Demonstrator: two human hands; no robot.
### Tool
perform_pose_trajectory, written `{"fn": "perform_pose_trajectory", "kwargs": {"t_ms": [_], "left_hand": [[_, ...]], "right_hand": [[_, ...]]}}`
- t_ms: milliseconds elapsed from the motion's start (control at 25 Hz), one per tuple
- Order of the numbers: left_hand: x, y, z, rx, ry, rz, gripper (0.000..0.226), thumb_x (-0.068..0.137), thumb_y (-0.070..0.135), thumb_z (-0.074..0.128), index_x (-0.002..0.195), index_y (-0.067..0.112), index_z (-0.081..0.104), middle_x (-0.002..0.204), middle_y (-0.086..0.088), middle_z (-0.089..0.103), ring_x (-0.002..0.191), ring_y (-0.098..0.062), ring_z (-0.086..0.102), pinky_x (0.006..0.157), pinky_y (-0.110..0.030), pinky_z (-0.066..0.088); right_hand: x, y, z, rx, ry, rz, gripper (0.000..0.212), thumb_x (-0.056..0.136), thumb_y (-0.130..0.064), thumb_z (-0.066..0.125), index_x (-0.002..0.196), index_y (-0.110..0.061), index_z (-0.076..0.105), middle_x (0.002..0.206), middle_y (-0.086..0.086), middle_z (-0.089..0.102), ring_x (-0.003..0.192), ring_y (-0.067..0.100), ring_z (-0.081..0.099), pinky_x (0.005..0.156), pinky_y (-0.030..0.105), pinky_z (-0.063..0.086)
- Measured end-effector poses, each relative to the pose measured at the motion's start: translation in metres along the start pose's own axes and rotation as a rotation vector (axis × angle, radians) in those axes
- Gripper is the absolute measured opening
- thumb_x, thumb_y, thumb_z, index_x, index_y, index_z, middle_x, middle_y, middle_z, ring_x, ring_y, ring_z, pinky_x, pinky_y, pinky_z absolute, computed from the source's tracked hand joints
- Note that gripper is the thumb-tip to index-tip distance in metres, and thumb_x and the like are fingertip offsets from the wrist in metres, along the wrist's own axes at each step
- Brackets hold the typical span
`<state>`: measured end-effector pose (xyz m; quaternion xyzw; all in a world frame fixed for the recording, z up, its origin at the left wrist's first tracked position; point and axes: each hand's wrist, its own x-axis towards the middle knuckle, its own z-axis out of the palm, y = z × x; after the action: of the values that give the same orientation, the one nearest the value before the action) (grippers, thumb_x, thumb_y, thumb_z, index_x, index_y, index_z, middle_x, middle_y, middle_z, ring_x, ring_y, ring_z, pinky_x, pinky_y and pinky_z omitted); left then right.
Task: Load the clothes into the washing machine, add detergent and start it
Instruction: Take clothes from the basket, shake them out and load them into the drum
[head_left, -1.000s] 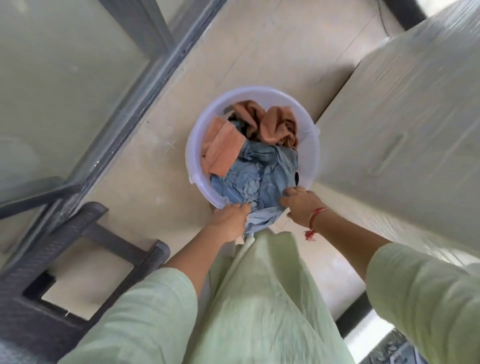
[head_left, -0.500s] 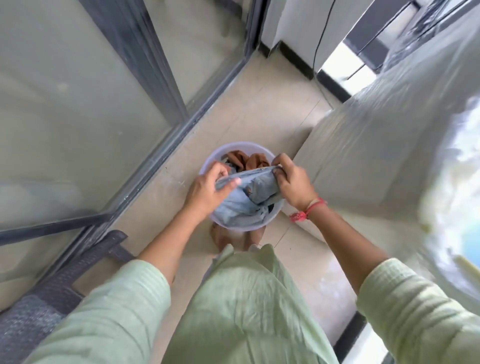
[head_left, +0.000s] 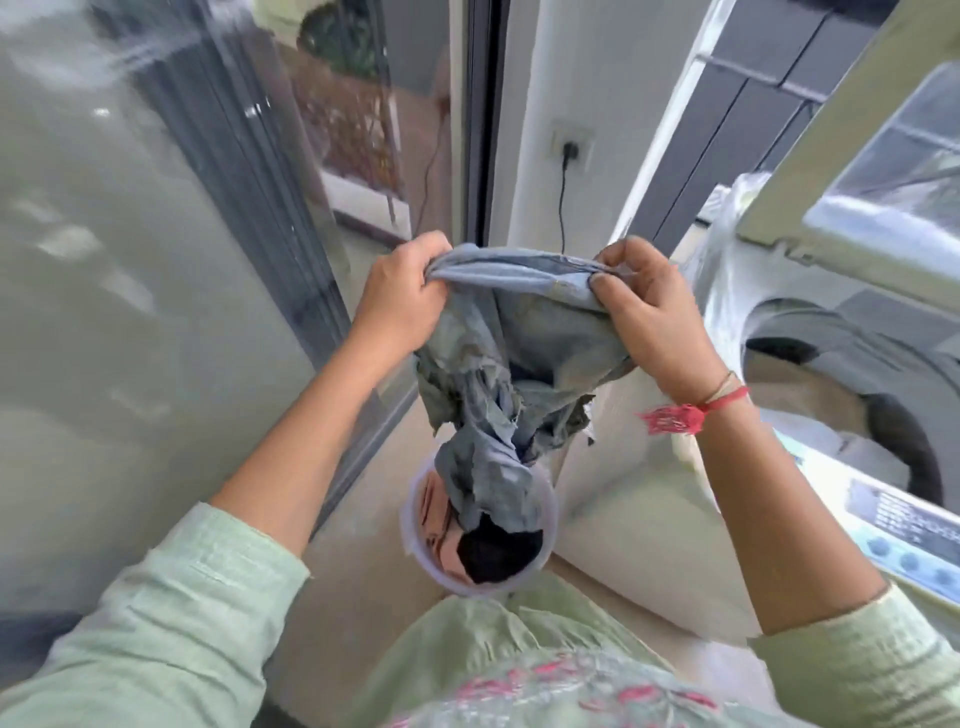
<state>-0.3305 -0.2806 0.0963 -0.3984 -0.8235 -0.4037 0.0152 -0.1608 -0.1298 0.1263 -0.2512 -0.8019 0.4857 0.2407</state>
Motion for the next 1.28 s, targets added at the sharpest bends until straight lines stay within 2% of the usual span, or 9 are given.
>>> {"fn": "perform_pose_trajectory", "kwargs": {"t_ms": [200, 280, 360, 480, 600, 760, 960, 1080, 1280], "left_hand": [[0.02, 0.03, -0.042, 0.106, 0.063, 0.105, 0.012, 0.075, 0.019, 0.047, 0.064, 0.014, 0.049, 0.05, 0.001, 0.037, 0.058, -0.028, 0.038, 0.052, -0.033, 0.025], [0.024, 0.037, -0.058, 0.197, 0.072, 0.116, 0.014, 0.077, 0.018, 0.052, 0.064, 0.017, 0.049, 0.05, 0.003, 0.037, 0.059, -0.028, 0.039, 0.053, -0.032, 0.029], [0.028, 0.04, -0.069, 0.31, 0.072, 0.114, 0.011, 0.079, 0.017, 0.056, 0.068, 0.016, 0.054, 0.058, 0.0, 0.046, 0.064, -0.026, 0.042, 0.057, -0.031, 0.031], [0.033, 0.029, -0.086, 0.36, -0.003, 0.125, 0.015, 0.078, 0.025, 0.064, 0.07, 0.016, 0.056, 0.062, -0.002, 0.052, 0.069, -0.03, 0.052, 0.058, -0.033, 0.036], [0.048, 0.019, -0.104, 0.355, -0.345, 0.091, 0.046, 0.066, 0.055, 0.076, 0.076, 0.014, 0.058, 0.07, 0.0, 0.059, 0.067, -0.019, 0.055, 0.06, -0.033, 0.041], [0.065, 0.005, -0.096, 0.642, -0.722, 0.044, 0.02, 0.074, 0.027, 0.076, 0.073, 0.018, 0.058, 0.066, 0.007, 0.051, 0.063, -0.013, 0.049, 0.059, -0.033, 0.04], [0.078, -0.053, -0.078, -0.183, 0.127, -0.207, 0.028, 0.07, 0.013, 0.036, 0.06, 0.03, 0.055, 0.085, -0.007, 0.067, 0.092, -0.033, 0.064, 0.085, -0.039, 0.048], [0.098, -0.043, -0.068, -0.445, 0.262, -0.26, 0.032, 0.077, 0.001, 0.038, 0.063, 0.029, 0.047, 0.081, -0.002, 0.061, 0.096, -0.033, 0.061, 0.082, -0.031, 0.045], [0.093, 0.021, 0.033, -0.234, -0.399, -0.112, 0.045, 0.082, 0.022, 0.071, 0.118, 0.025, 0.044, 0.136, -0.016, 0.041, 0.123, -0.028, 0.047, 0.098, -0.038, 0.043]], "right_hand": [[-0.013, -0.015, -0.021, 0.125, -0.165, -0.065, 0.029, 0.079, -0.04, 0.069, 0.101, -0.023, 0.058, 0.081, -0.01, 0.06, 0.071, 0.013, 0.053, 0.064, 0.029, 0.044], [-0.009, -0.001, -0.015, -0.324, -0.324, 0.034, 0.052, 0.071, -0.039, 0.079, 0.115, -0.024, 0.055, 0.091, -0.009, 0.06, 0.079, 0.013, 0.058, 0.069, 0.024, 0.047], [-0.001, 0.02, -0.004, -0.696, -0.285, 0.079, 0.03, 0.077, -0.028, 0.075, 0.103, -0.016, 0.066, 0.082, 0.003, 0.063, 0.078, 0.021, 0.06, 0.064, 0.025, 0.04], [0.017, 0.03, -0.005, -0.188, 0.018, 0.194, 0.019, 0.086, -0.007, 0.056, 0.074, -0.019, 0.066, 0.064, 0.0, 0.058, 0.065, 0.018, 0.054, 0.055, 0.025, 0.039], [0.039, 0.009, -0.027, 0.468, 0.22, 0.309, 0.023, 0.086, -0.004, 0.05, 0.081, -0.012, 0.071, 0.072, 0.002, 0.07, 0.072, 0.02, 0.063, 0.071, 0.031, 0.053], [0.06, -0.055, -0.051, 0.661, 0.354, 0.114, 0.026, 0.081, -0.007, 0.051, 0.069, -0.015, 0.072, 0.069, 0.004, 0.067, 0.073, 0.021, 0.062, 0.076, 0.036, 0.051], [0.082, -0.076, -0.116, 0.803, 0.547, 0.149, 0.019, 0.079, -0.027, 0.056, 0.088, -0.012, 0.063, 0.085, 0.015, 0.06, 0.082, 0.028, 0.061, 0.09, 0.051, 0.051], [0.079, -0.073, -0.141, 0.633, 0.417, 0.076, 0.038, 0.092, -0.038, 0.045, 0.075, -0.019, 0.072, 0.068, 0.004, 0.06, 0.063, 0.02, 0.058, 0.069, 0.033, 0.053], [0.069, -0.084, -0.17, 0.46, 0.038, 0.092, 0.038, 0.097, -0.034, 0.037, 0.098, -0.007, 0.064, 0.071, 0.011, 0.071, 0.068, 0.026, 0.069, 0.065, 0.035, 0.057]]}}
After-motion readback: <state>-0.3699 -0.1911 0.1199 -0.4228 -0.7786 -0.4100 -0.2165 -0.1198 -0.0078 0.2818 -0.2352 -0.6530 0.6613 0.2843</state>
